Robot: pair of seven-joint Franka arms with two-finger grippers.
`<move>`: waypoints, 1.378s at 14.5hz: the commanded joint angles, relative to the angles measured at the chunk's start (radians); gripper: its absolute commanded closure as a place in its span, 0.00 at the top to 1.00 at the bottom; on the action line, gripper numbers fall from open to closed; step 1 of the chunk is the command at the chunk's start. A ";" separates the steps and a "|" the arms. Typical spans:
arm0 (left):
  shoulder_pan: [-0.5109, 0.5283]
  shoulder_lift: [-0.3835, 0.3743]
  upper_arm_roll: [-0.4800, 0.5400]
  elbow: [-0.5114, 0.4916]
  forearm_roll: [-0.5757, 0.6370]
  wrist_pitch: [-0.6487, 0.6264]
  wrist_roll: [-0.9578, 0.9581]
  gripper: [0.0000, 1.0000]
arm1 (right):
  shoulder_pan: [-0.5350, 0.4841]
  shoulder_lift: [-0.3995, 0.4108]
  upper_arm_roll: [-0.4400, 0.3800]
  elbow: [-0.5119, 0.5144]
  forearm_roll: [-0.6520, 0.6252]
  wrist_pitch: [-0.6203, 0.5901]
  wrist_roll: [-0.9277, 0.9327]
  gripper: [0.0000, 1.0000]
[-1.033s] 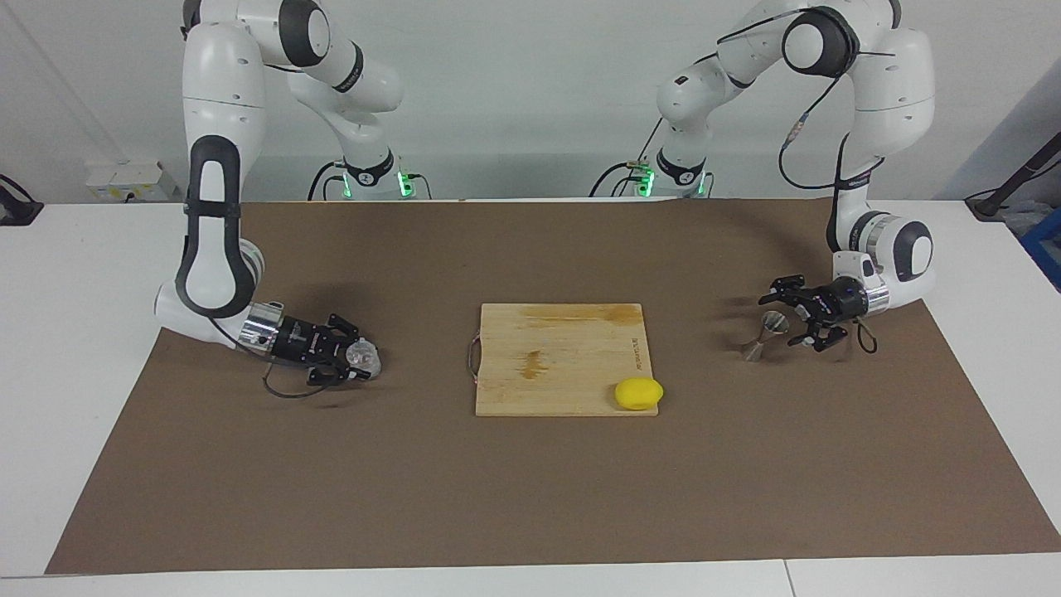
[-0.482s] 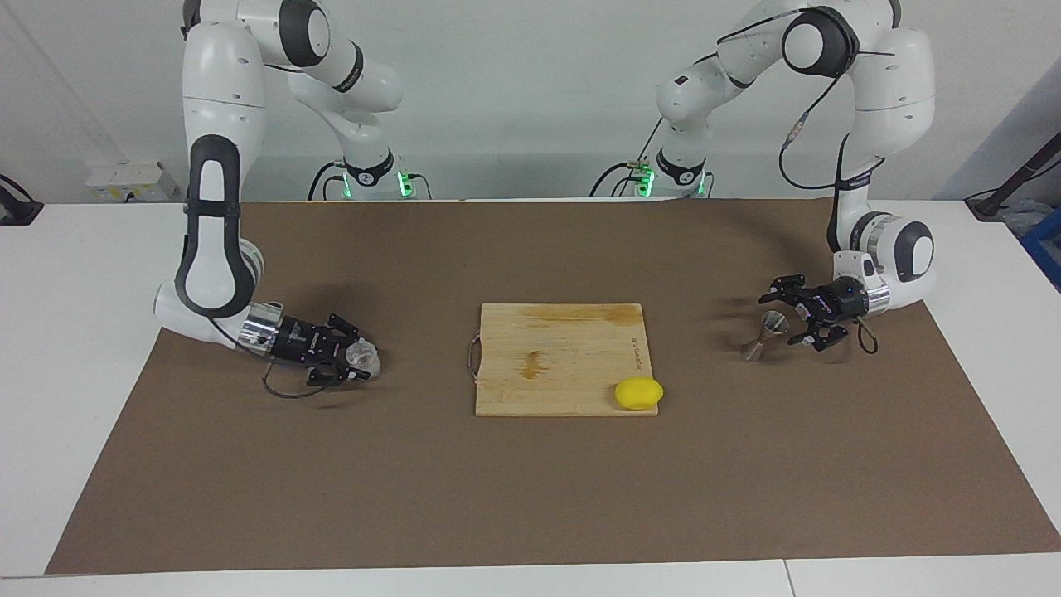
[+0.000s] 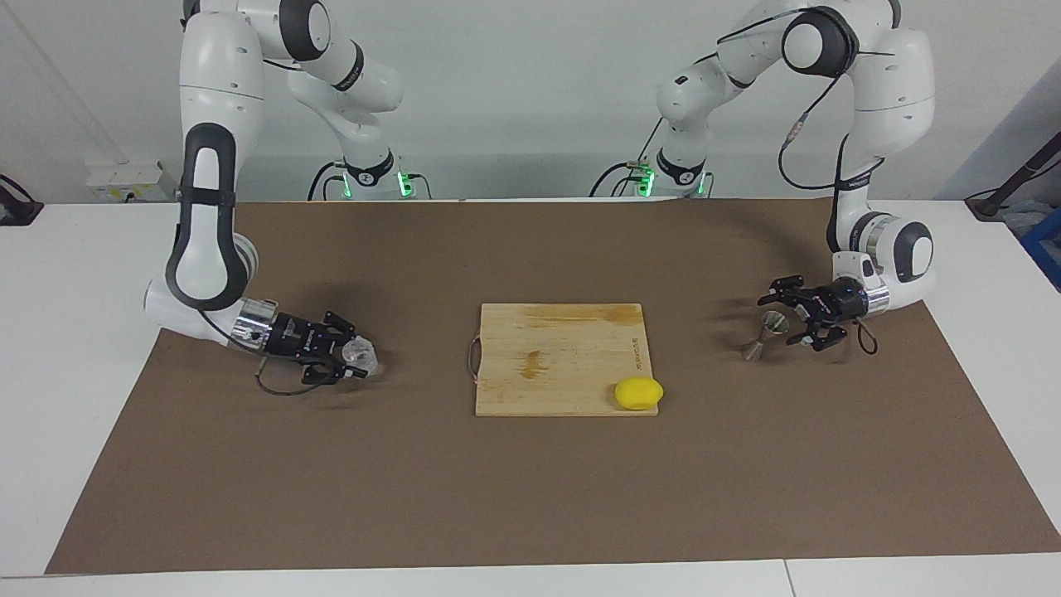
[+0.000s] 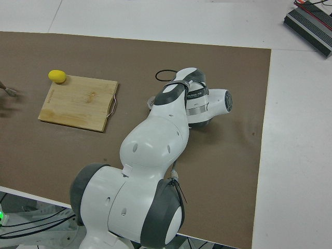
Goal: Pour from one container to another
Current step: 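Grasp the metal cup with the left gripper while the right gripper grasps the glass cup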
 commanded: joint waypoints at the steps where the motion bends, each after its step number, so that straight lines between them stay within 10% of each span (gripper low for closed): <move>1: -0.007 0.005 0.002 0.005 -0.011 0.026 0.063 0.59 | -0.005 -0.050 0.003 -0.011 0.010 -0.022 0.007 0.00; 4: -0.009 0.005 0.002 0.007 -0.011 0.037 0.064 0.32 | -0.004 -0.075 0.004 -0.011 0.010 -0.022 0.073 0.00; 9: -0.010 0.007 0.002 0.010 -0.011 0.041 0.067 0.17 | -0.002 -0.081 0.003 -0.011 0.010 -0.022 0.078 0.00; 20: -0.078 -0.091 -0.015 -0.016 -0.025 -0.014 -0.016 0.09 | -0.002 -0.127 0.003 -0.011 0.005 -0.022 0.093 0.00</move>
